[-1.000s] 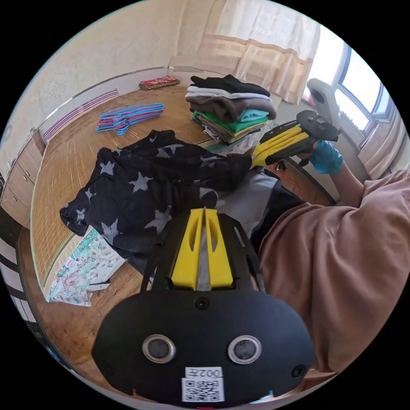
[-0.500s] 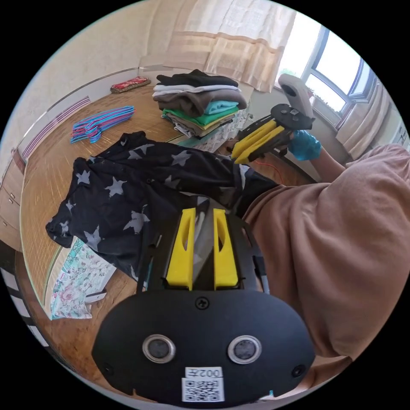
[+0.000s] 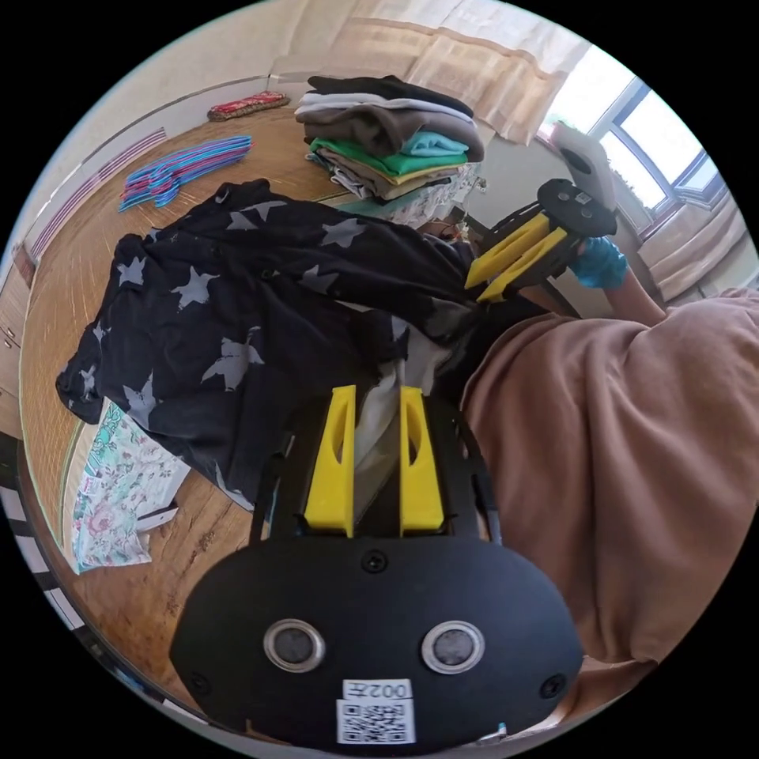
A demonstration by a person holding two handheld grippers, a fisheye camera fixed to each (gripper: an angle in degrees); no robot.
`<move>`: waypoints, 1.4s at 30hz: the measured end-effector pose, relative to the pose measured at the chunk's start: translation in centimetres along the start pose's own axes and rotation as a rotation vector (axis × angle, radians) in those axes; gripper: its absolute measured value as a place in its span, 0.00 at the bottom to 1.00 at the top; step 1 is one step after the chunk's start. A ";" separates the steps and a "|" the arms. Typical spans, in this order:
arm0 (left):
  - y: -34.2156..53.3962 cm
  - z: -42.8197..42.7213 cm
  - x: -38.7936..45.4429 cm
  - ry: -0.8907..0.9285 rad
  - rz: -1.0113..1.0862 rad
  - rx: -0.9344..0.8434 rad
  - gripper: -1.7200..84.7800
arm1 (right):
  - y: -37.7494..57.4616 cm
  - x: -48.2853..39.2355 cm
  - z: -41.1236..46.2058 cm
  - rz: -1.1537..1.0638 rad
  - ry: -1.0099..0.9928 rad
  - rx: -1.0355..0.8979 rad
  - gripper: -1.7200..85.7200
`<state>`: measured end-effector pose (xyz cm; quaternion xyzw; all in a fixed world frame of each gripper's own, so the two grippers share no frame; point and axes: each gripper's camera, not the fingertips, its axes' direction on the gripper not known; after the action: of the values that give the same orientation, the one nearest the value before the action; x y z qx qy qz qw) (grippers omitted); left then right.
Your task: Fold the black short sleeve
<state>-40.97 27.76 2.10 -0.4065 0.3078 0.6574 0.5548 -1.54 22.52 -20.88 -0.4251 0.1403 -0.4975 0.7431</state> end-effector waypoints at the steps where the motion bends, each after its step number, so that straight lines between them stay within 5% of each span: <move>1: -0.1 -0.1 0.3 0.006 0.010 -0.003 0.06 | 0.5 -0.5 -0.3 -0.002 -0.025 0.008 0.08; 12: -0.5 -4.8 3.2 0.175 0.133 0.092 0.03 | 3.0 -3.2 -4.9 0.033 0.044 0.126 0.08; 23: 1.3 -7.9 0.7 -0.250 -0.161 0.038 0.05 | 1.4 -0.8 -1.8 0.280 0.299 0.102 0.08; 42: 4.9 -8.9 3.4 -0.266 -0.278 0.018 0.03 | 0.1 -5.6 -1.0 0.363 0.324 0.064 0.06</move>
<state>-44.26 20.77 -5.39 -0.3496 0.1784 0.6197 0.6796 -4.72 26.83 -22.80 -0.2837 0.3157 -0.4214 0.8014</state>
